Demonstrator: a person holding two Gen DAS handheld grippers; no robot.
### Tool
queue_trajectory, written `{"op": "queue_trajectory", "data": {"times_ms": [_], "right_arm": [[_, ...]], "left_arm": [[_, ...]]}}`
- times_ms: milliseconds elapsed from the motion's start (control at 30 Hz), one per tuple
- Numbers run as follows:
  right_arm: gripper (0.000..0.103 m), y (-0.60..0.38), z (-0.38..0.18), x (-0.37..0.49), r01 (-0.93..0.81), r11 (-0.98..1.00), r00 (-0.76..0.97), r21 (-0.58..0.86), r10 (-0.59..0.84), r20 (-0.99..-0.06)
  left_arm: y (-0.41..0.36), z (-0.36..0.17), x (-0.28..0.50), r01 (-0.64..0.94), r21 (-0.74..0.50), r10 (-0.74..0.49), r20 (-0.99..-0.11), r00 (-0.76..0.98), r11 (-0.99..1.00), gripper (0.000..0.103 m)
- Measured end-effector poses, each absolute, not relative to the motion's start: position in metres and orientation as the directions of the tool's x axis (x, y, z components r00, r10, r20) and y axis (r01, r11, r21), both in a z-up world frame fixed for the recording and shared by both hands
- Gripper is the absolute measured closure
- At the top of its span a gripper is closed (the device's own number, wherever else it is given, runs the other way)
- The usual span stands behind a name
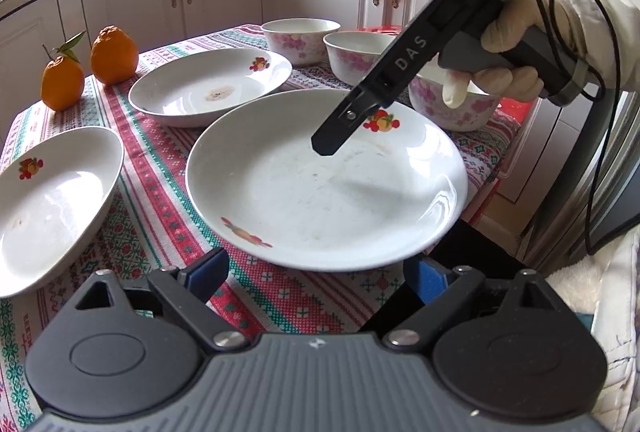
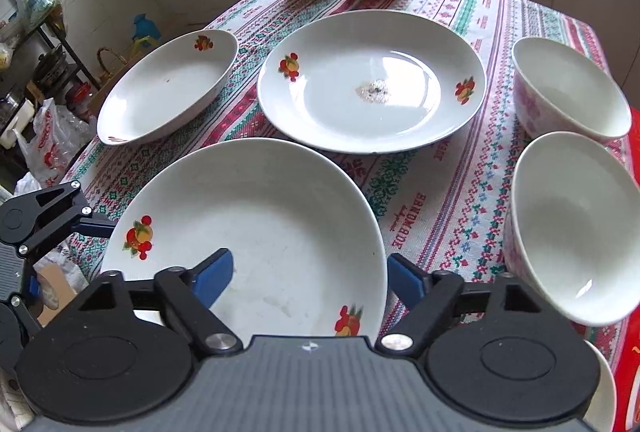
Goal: Organize plates and bowls
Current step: 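Carry the held plate over another white plate and lower it on top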
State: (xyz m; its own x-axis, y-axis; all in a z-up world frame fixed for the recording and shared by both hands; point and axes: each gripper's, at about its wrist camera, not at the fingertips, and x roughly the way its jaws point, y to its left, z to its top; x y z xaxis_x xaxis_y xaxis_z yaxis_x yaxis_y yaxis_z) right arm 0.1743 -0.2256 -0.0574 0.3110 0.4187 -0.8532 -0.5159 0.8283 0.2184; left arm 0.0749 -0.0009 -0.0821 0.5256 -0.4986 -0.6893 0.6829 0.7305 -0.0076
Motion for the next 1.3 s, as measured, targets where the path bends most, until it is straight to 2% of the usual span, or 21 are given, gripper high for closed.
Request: {"op": "queue_trajectory", "data": {"times_ms": [300,1300], "right_arm": [[0.024,-0.228,-0.058,0.181,-0.528,0.807,0.278,0.265,0.459,-0.844],[0.026,-0.226,-0.046,0.182,-0.533,0.79,0.273,0.303,0.5,-0.822]], "left_arm": [[-0.001,-0.082,0.077,0.697,-0.022,-0.519,-0.684,0.512,0.717,0.009],[0.008,-0.074,0.077,0.709,-0.043,-0.545,-0.673,0.5,0.704,0.011]]}}
